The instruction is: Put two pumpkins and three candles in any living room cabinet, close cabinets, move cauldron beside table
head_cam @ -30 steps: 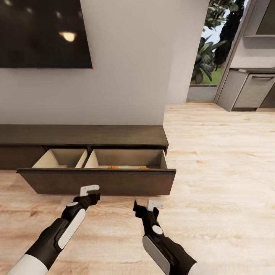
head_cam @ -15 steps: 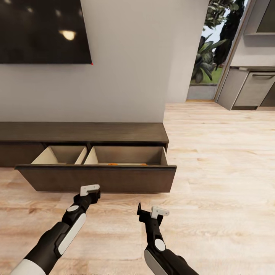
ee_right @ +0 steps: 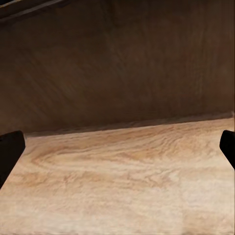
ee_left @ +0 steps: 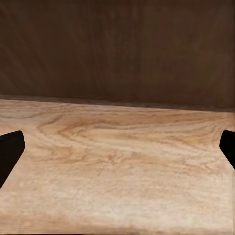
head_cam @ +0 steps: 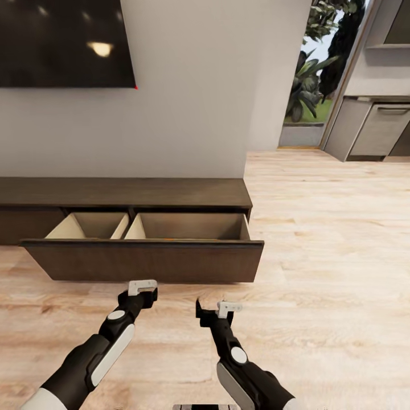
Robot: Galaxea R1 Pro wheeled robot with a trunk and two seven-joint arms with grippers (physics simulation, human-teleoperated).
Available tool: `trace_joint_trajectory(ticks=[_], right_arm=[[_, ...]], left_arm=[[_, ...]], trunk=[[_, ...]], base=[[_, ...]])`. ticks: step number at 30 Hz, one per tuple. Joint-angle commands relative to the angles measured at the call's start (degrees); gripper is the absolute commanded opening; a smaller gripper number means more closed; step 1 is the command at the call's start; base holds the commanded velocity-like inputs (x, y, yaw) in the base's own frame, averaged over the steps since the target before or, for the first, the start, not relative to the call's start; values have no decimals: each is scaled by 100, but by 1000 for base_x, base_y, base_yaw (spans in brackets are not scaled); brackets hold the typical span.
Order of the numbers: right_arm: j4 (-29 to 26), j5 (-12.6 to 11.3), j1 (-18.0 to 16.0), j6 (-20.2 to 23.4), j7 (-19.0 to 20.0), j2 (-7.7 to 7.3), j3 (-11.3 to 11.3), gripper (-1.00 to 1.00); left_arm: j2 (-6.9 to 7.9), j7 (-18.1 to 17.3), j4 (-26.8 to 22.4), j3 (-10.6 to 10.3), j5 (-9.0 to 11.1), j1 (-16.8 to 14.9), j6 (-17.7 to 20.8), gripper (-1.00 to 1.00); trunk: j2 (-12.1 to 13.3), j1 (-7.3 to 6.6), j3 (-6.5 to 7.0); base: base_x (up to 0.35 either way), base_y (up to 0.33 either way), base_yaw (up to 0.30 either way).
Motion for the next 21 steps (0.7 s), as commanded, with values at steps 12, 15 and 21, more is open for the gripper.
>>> trace_joint_trajectory(ticks=[12, 15, 21], right_arm=[[5, -47, -46, 79, -74, -12, 16, 100], [6, -39, -93, 58, -375, -11, 15, 100], [1, 312, -117, 22, -907, -3, 4, 100]], left_arm=[[18, -364, -14, -59, 41, -7, 11, 100], [18, -357, -17, -59, 34, -7, 11, 100], [26, -352, -21, -52, 26, -8, 11, 100]], trunk=[[-11, 14, -138], [-15, 22, -205], [-16, 24, -227]], base=[[0, 0, 0], [0, 0, 0], [0, 0, 0]])
